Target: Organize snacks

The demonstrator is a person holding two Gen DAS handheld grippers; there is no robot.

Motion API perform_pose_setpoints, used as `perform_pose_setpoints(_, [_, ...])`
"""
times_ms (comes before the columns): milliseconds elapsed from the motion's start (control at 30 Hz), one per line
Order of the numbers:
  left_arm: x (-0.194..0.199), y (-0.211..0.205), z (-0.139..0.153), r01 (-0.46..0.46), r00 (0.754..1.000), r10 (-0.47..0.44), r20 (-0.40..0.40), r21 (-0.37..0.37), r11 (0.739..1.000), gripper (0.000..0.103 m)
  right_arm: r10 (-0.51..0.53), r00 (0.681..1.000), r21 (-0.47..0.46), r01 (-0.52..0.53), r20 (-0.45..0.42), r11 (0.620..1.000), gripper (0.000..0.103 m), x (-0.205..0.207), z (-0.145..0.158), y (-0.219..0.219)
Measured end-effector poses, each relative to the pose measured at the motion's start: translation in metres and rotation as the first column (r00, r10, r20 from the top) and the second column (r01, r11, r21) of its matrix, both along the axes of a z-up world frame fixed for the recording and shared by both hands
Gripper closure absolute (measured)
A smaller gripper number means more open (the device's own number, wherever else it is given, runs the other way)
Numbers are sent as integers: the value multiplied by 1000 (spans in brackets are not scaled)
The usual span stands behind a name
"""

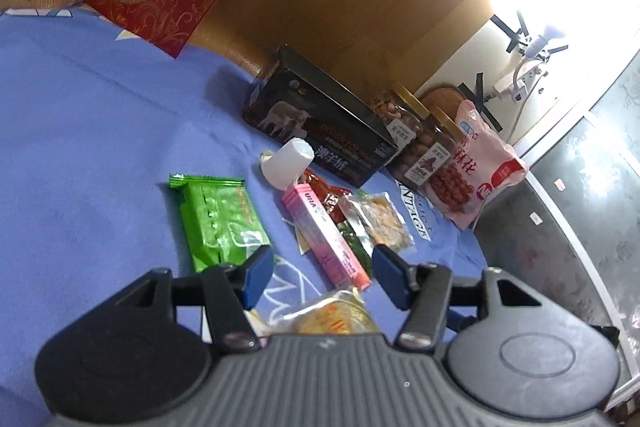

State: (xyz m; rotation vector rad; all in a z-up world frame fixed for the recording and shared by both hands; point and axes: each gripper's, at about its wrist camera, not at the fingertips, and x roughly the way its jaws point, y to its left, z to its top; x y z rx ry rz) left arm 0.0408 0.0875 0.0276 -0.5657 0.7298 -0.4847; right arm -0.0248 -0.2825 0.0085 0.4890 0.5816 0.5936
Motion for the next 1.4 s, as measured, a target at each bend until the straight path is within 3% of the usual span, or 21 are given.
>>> perform_pose_setpoints(133, [-3,1,-5,14,1000,-14,-13,5,1000,46,62,998,-48,-62,0,997,46,-4,1,13])
perform_pose_setpoints(267, [-15,9,-15,24,998,-24,-53,5,1000,46,173,984,-182,-164,32,969,32,-4,2,39])
perform_pose_setpoints(467, [-40,12,-25,57,994,-58,-88,-18,998,44,376,921,-468,-290,101,835,23,-7,-5,97])
perform_pose_setpoints(567, [-37,-1,-31,86,991,-86,-107,-1,996,42,405,908,-573,-277,106,772,20,-4,-15,119])
perform_pose_setpoints(633, [-33,-8,-36,94,988,-93,-125,0,996,42,405,910,-594,-282,82,753,20,3,-22,124])
perform_pose_setpoints(800, [-25,-25,-40,110,988,-108,-112,11,994,47,384,918,-573,-264,98,776,25,5,-26,125])
perform_pose_setpoints(900, [-24,-30,-37,112,989,-107,-105,38,993,52,357,927,-574,-229,120,787,47,3,-24,121])
perform_pose_setpoints(1000, [-20,-33,-26,114,990,-109,-94,46,992,52,361,921,-562,-225,143,796,56,-1,-15,116])
perform_pose_setpoints(1167, [7,-43,10,129,992,-129,-7,84,988,52,305,920,-551,-125,247,825,57,15,10,111])
perform_pose_setpoints(1400, [99,-79,64,122,982,-145,126,173,977,52,163,928,-494,25,334,869,57,104,45,97])
